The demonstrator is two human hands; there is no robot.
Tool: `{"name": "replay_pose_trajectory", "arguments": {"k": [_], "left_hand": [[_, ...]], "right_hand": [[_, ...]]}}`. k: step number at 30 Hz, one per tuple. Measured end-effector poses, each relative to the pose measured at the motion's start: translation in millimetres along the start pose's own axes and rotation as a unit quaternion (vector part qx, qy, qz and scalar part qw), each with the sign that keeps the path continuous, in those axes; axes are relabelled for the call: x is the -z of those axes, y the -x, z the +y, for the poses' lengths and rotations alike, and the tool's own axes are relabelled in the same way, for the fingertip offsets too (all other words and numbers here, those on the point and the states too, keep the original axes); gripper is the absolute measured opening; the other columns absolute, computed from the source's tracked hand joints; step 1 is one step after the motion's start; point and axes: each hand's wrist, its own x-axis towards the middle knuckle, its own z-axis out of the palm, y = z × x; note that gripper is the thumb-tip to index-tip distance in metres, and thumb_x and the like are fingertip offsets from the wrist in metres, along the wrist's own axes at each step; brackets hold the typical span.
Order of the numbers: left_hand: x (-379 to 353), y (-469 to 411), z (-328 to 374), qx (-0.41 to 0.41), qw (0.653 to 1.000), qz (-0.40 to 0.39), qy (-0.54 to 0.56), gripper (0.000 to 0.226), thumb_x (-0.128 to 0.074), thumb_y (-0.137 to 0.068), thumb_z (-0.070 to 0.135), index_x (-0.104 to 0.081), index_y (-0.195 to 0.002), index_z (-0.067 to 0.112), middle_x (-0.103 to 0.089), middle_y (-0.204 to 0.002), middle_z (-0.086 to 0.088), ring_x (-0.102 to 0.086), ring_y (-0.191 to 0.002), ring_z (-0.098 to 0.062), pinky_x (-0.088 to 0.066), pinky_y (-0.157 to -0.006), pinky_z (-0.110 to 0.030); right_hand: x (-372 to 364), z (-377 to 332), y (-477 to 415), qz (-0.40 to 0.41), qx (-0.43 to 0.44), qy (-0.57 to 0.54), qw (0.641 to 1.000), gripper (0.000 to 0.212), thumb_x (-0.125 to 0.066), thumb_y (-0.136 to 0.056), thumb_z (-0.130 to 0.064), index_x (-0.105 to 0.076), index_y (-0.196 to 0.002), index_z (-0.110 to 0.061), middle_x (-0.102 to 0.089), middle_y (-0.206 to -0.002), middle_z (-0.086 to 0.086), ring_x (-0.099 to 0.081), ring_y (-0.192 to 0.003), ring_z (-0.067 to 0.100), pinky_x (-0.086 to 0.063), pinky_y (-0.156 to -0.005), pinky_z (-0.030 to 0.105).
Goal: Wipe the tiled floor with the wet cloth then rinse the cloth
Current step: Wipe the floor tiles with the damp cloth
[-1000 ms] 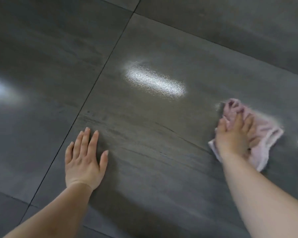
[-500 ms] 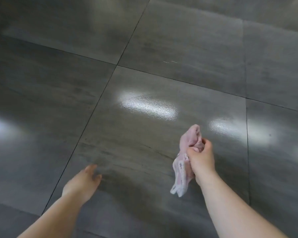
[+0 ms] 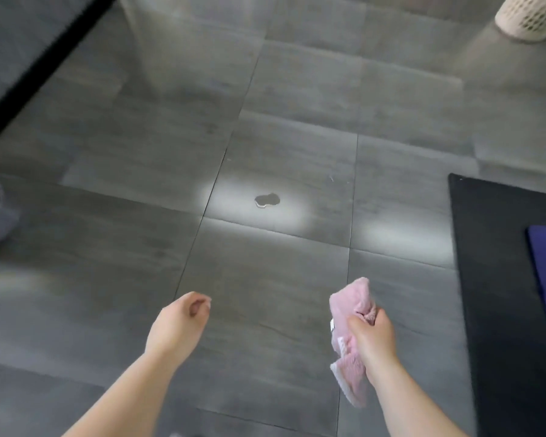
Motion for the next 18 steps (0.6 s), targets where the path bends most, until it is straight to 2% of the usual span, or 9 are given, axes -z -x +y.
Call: {"name": "replay_pose_trajectory", "arguments": {"k": [4,6,9,11,14,16,18], "left_hand": [[32.4,5.3,19.0,0.024,0.999,-0.025,0.002,0.019,-0.05,-0.087,0.018,-0.054,-0.076,0.033,-0.068,-0.09,-0.003,-0.061,-0.09,-0.026,-0.04,-0.074,-0.027],[44.3,-7.2,21.7,0.055,0.998,-0.035,0.004,0.02,-0.049,-0.088,0.018,-0.055,-0.074,0.031,-0.068,-0.092,-0.004,-0.062,-0.085,-0.025,-0.039,-0.07,-0.026],[63.3,-44.1,34.6,0.078,0.996,-0.043,-0.016,0.02,-0.048,-0.088,0.019,-0.054,-0.073,0.031,-0.067,-0.092,-0.003,-0.063,-0.085,-0.024,-0.038,-0.07,-0.026],[71.1,-72.6,50.1,0.075,0.995,-0.047,-0.047,0.014,-0.046,-0.088,0.019,-0.055,-0.081,0.028,-0.067,-0.094,-0.003,-0.063,-0.088,-0.024,-0.039,-0.072,-0.026],[74.3,-112.8,85.2,0.065,0.994,-0.044,-0.071,0.015,-0.043,-0.089,0.019,-0.054,-0.082,0.027,-0.066,-0.096,-0.004,-0.061,-0.092,-0.026,-0.041,-0.073,-0.027],[72.9,-134.5,111.3,0.053,0.995,-0.054,-0.071,0.014,-0.045,-0.089,0.019,-0.054,-0.082,0.028,-0.065,-0.095,-0.003,-0.059,-0.09,-0.024,-0.041,-0.072,-0.026],[64.2,-158.7,129.8,0.036,0.993,-0.078,-0.078,0.013,-0.05,-0.087,0.021,-0.053,-0.081,0.032,-0.063,-0.093,0.002,-0.057,-0.086,-0.019,-0.041,-0.072,-0.025]], "right_hand": [[-3.8,-44.3,8.8,0.014,0.01,0.032,0.999,0.009,-0.047,-0.083,0.003,-0.048,-0.083,-0.006,-0.047,-0.063,0.002,-0.045,-0.064,0.026,-0.033,-0.054,0.03],[-10.9,-61.5,5.2,0.025,0.006,0.034,0.999,0.009,-0.048,-0.083,0.001,-0.048,-0.077,-0.005,-0.046,-0.062,0.002,-0.044,-0.068,0.027,-0.031,-0.053,0.028],[-26.6,-91.1,-9.3,0.034,0.008,0.016,0.999,0.017,-0.051,-0.08,-0.009,-0.042,-0.066,-0.012,-0.046,-0.063,0.001,-0.046,-0.069,0.029,-0.031,-0.051,0.025],[-33.3,-104.0,-26.2,0.038,-0.009,0.007,0.999,0.013,-0.048,-0.084,-0.002,-0.044,-0.073,-0.009,-0.046,-0.065,0.001,-0.047,-0.075,0.029,-0.03,-0.052,0.026],[-36.0,-124.2,-56.1,0.052,-0.022,0.007,0.998,0.022,-0.044,-0.085,0.003,-0.041,-0.069,-0.011,-0.045,-0.065,0.004,-0.046,-0.076,0.028,-0.031,-0.058,0.032],[-33.5,-139.2,-73.8,0.037,-0.032,0.015,0.999,0.011,-0.044,-0.085,0.002,-0.044,-0.078,-0.006,-0.047,-0.068,0.008,-0.046,-0.077,0.028,-0.032,-0.062,0.031],[-32.1,-156.4,-97.1,0.023,-0.036,0.049,0.998,0.006,-0.043,-0.086,0.001,-0.043,-0.087,-0.005,-0.048,-0.069,0.006,-0.047,-0.078,0.027,-0.031,-0.054,0.029]]}}
